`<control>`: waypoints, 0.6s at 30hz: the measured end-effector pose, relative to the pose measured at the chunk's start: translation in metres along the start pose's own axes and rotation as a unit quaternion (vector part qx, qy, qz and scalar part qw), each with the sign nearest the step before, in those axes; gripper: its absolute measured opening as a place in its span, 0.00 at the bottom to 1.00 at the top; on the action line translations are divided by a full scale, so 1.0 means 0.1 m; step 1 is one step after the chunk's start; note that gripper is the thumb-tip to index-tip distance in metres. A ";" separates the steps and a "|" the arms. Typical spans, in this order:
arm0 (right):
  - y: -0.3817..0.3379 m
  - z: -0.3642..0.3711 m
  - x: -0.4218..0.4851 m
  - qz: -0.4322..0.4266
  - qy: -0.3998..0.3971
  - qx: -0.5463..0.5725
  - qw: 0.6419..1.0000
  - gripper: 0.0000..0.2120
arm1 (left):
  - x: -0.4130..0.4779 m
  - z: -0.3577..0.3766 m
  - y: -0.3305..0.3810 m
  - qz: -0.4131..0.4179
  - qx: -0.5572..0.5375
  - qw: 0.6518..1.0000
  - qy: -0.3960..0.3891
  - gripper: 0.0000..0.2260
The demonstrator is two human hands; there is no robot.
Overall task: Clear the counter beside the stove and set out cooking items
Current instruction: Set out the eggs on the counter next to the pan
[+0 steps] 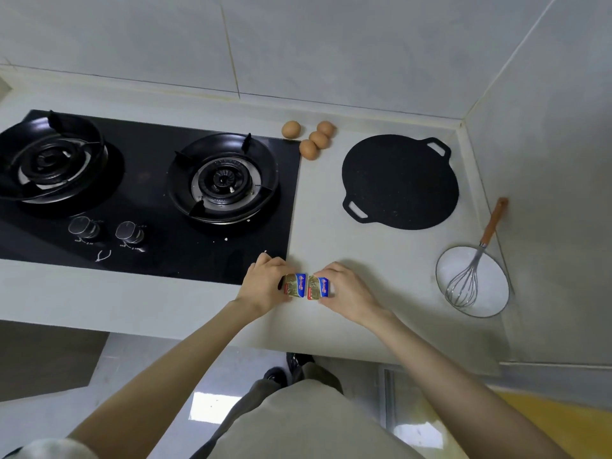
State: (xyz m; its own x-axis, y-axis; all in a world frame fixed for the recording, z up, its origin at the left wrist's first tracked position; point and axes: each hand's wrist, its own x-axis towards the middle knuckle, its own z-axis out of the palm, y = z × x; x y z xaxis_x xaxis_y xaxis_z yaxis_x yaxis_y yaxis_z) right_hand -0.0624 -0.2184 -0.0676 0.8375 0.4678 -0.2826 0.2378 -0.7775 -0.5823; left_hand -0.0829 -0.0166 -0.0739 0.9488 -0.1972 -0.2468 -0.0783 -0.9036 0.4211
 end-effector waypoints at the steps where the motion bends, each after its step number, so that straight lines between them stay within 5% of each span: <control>1: -0.02 0.02 -0.02 0.002 0.001 0.000 1.000 0.17 | -0.02 0.00 0.01 0.002 0.004 1.000 -0.007 0.21; 18: -0.21 0.26 -0.17 0.022 0.020 0.010 1.000 0.19 | -0.25 0.03 -0.05 0.031 0.032 0.999 -0.022 0.24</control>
State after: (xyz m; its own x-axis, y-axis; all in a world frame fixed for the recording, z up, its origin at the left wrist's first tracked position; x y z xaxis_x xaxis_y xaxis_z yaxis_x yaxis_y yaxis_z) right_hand -0.0941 -0.1993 -0.0707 0.8658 0.4160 -0.2781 0.1911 -0.7886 -0.5845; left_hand -0.1073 -0.0080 -0.0722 0.9272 -0.2681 -0.2615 -0.1566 -0.9118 0.3797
